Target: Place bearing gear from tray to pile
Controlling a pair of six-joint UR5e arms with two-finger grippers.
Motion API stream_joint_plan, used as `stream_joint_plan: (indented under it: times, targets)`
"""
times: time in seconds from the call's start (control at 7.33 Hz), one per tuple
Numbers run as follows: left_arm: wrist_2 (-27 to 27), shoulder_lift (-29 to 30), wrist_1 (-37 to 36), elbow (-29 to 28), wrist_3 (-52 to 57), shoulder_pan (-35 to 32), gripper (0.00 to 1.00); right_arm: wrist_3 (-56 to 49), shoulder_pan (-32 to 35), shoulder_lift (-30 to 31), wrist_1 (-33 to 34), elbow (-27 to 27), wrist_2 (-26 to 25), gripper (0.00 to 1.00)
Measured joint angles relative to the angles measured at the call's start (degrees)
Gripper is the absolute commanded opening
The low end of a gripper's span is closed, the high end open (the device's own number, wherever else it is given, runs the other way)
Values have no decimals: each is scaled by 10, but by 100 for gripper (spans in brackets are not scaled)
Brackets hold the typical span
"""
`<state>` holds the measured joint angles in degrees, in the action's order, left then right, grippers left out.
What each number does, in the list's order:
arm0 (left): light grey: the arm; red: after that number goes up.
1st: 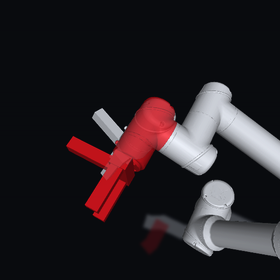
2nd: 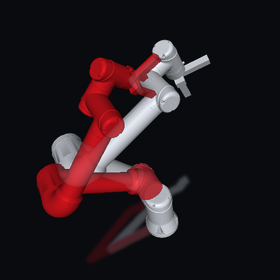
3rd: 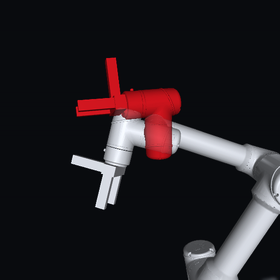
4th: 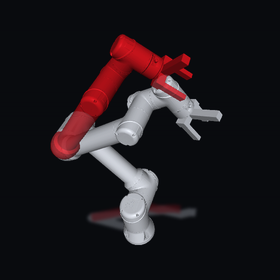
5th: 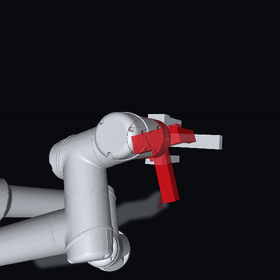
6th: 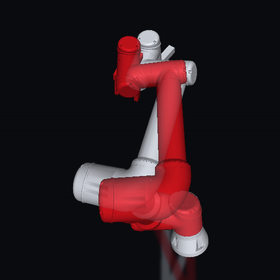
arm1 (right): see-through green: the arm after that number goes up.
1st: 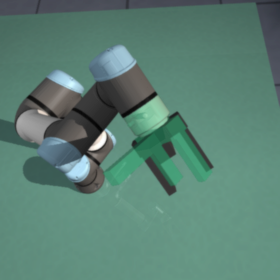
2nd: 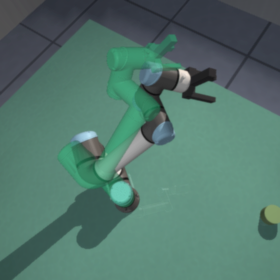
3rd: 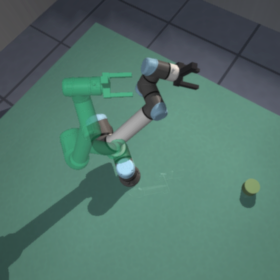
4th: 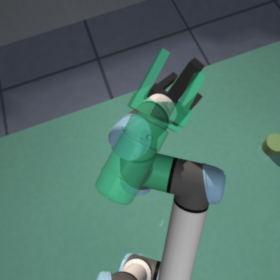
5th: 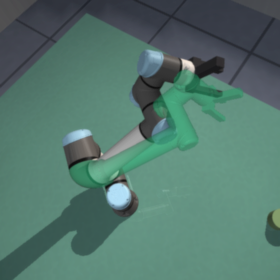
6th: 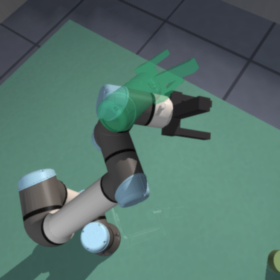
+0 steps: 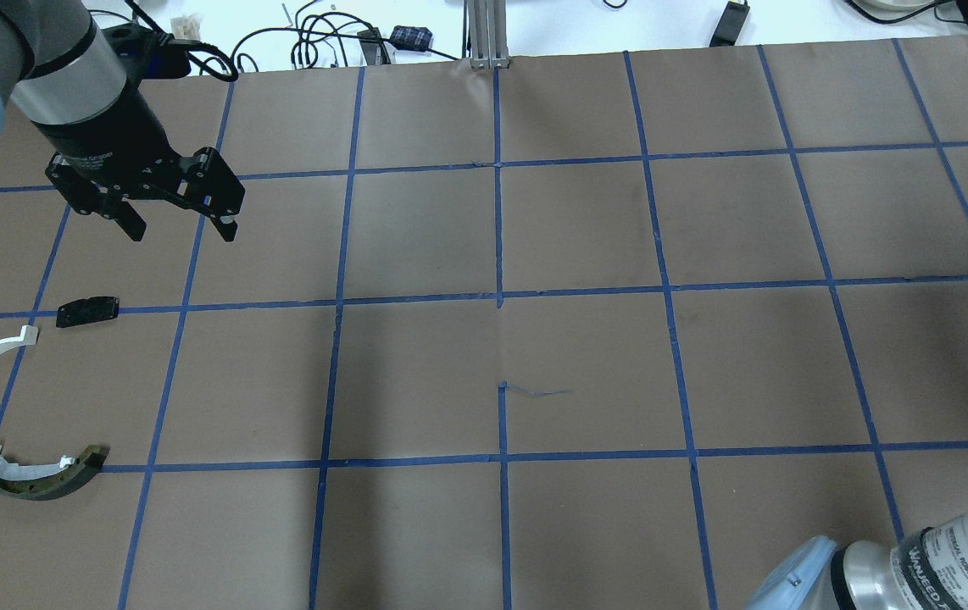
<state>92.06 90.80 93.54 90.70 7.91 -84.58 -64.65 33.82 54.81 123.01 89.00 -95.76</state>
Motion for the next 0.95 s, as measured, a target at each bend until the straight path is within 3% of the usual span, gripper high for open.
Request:
stream_joint_plan:
  times: [0.41,0.68,0.95]
  targets:
    - [7,0,1,0,0,0,100,46,56,74,-53,5,27,0]
    - [11,0,0,1,0,0,100,215,181,169,-165,12,49,0]
    - [10,0,-2,1,0,0,100,426,348,206,-209,19,56,1]
